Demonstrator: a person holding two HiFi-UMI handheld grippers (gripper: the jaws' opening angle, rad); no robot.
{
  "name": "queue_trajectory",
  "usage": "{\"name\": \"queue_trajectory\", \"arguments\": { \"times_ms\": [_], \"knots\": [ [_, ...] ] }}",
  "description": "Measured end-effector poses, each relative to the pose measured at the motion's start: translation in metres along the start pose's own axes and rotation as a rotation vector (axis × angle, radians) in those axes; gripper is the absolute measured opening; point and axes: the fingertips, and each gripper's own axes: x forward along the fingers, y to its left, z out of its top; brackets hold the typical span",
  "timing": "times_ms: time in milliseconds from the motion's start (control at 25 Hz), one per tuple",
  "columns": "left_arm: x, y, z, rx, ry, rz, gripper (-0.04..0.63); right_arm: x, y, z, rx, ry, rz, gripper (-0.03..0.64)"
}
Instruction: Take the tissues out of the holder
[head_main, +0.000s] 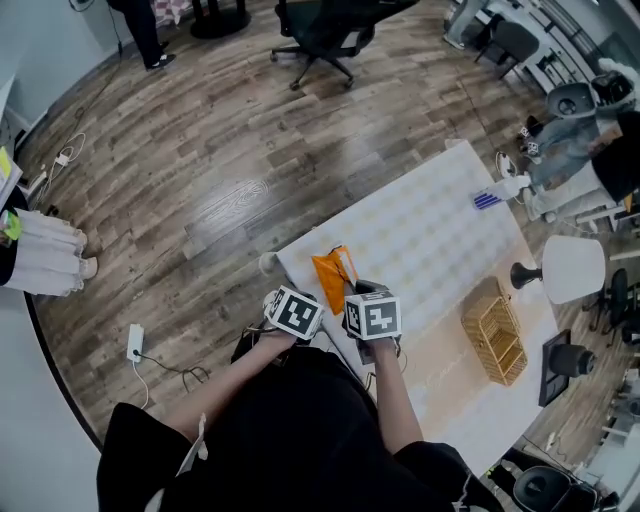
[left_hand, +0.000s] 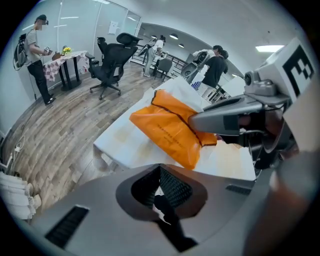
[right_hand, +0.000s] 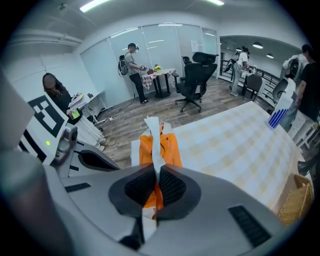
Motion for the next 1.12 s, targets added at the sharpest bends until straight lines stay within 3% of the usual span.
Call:
{"name": "queue_trajectory", "arguments": {
  "times_ms": [520,1120],
  "knots": [
    [0.0,0.055,0.023,0.062,0.022,-0.044,0.002,0.039,0.002,0.02,0.099,0.025,-0.068,0.015],
    [0.011,0.066,0.035,0.14,0.054,-0.099,0.002,0.062,0.002,0.013,0.182,0.04,-0.103,0.015]
  ]
}}
